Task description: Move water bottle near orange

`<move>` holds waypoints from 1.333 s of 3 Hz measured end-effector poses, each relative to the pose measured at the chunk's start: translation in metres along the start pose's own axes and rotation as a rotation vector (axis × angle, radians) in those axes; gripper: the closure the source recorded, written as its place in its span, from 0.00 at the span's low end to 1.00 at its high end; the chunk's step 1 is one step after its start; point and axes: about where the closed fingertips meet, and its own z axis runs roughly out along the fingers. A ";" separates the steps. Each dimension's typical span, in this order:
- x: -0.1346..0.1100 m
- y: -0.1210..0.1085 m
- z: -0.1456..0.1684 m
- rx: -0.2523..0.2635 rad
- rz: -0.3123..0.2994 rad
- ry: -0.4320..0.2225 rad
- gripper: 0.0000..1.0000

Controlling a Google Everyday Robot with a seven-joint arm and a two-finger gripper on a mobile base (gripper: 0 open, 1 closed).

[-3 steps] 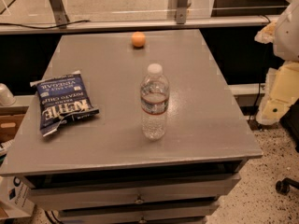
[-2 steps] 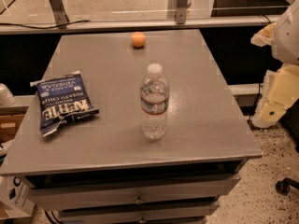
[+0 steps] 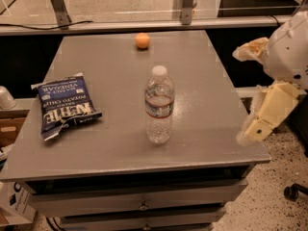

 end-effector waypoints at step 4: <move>-0.080 -0.010 0.082 -0.082 -0.023 -0.308 0.00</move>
Offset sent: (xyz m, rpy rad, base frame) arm 0.0141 0.1095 -0.0192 0.2753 -0.0178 0.1520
